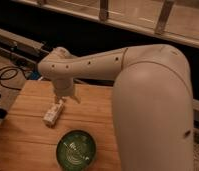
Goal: Place the bottle in the ceramic bowl
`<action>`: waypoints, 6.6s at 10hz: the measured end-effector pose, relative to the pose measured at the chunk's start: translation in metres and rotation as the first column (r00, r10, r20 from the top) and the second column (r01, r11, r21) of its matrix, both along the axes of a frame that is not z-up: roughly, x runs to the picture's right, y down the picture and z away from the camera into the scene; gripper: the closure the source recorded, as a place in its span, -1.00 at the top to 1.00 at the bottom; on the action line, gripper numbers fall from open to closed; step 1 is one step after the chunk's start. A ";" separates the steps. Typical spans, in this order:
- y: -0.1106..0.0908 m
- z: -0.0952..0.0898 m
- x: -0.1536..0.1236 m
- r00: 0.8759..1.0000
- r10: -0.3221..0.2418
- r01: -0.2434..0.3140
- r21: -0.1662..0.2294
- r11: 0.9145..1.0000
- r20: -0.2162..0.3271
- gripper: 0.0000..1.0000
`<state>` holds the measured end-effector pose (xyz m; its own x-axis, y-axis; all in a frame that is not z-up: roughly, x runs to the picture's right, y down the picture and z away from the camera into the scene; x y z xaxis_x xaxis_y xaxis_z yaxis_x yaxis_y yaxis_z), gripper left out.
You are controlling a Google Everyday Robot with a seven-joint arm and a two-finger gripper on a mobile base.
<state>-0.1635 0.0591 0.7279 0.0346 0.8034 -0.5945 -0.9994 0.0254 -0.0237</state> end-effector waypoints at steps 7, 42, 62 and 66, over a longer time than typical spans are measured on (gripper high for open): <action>-0.006 0.009 -0.024 1.000 0.010 -0.010 -0.007 1.000 -0.001 0.30; 0.091 0.133 -0.076 0.990 -0.124 0.139 -0.252 0.958 0.074 0.30; 0.052 -0.028 0.052 0.979 -0.122 0.112 0.072 0.991 0.161 -1.00; 0.112 -0.052 0.129 0.977 -0.170 0.164 0.057 0.985 0.131 -1.00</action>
<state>-0.0343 0.1706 0.6760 0.2479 0.8056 -0.5380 -0.9686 0.1956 -0.1533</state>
